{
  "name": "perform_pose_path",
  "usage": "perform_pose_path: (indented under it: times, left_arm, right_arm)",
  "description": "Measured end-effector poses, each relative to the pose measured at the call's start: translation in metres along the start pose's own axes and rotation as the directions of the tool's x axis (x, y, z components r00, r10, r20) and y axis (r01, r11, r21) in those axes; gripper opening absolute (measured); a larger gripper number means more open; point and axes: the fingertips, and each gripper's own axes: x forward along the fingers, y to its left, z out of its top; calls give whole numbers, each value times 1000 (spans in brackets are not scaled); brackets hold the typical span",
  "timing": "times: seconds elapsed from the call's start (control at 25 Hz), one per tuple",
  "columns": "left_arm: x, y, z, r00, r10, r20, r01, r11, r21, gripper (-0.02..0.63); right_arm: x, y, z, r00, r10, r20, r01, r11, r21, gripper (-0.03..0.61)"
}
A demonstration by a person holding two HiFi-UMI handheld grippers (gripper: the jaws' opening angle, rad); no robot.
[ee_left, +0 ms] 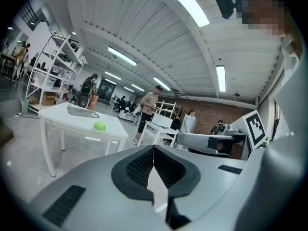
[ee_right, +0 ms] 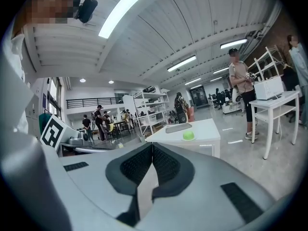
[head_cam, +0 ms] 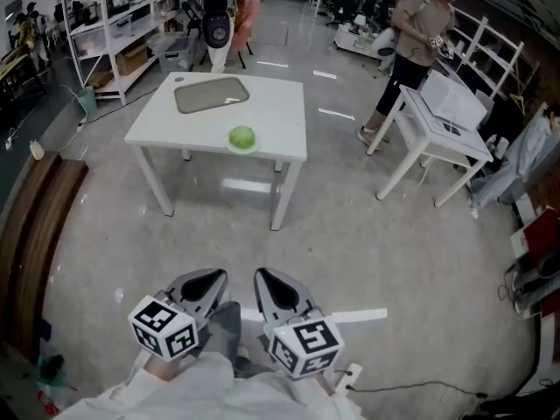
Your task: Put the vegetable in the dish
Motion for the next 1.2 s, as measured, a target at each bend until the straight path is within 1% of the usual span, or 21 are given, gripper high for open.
perform_pose_path:
  times: [0.28, 0.48, 0.72, 0.96, 1.08, 1.2]
  left_arm:
    - [44, 57, 34, 1000, -17, 1, 17, 1000, 19, 9]
    - [80, 109, 77, 999, -41, 24, 40, 999, 24, 9]
    - [119, 176, 119, 998, -68, 18, 67, 997, 43, 9]
    - [150, 228, 141, 996, -88, 0, 88, 995, 47, 9]
    - [160, 245, 148, 995, -101, -8, 101, 994, 40, 9]
    - [170, 257, 148, 994, -110, -19, 110, 994, 28, 9]
  right_arm:
    - [69, -29, 19, 1000, -16, 16, 16, 1000, -10, 12]
    - [135, -53, 50, 999, -39, 16, 40, 999, -29, 12]
    - [213, -78, 81, 996, -77, 42, 78, 996, -34, 12]
    - [273, -95, 93, 994, -93, 53, 95, 995, -38, 14]
    - [291, -102, 98, 992, -112, 52, 114, 993, -38, 14]
    - [303, -110, 95, 991, -128, 33, 129, 991, -30, 14]
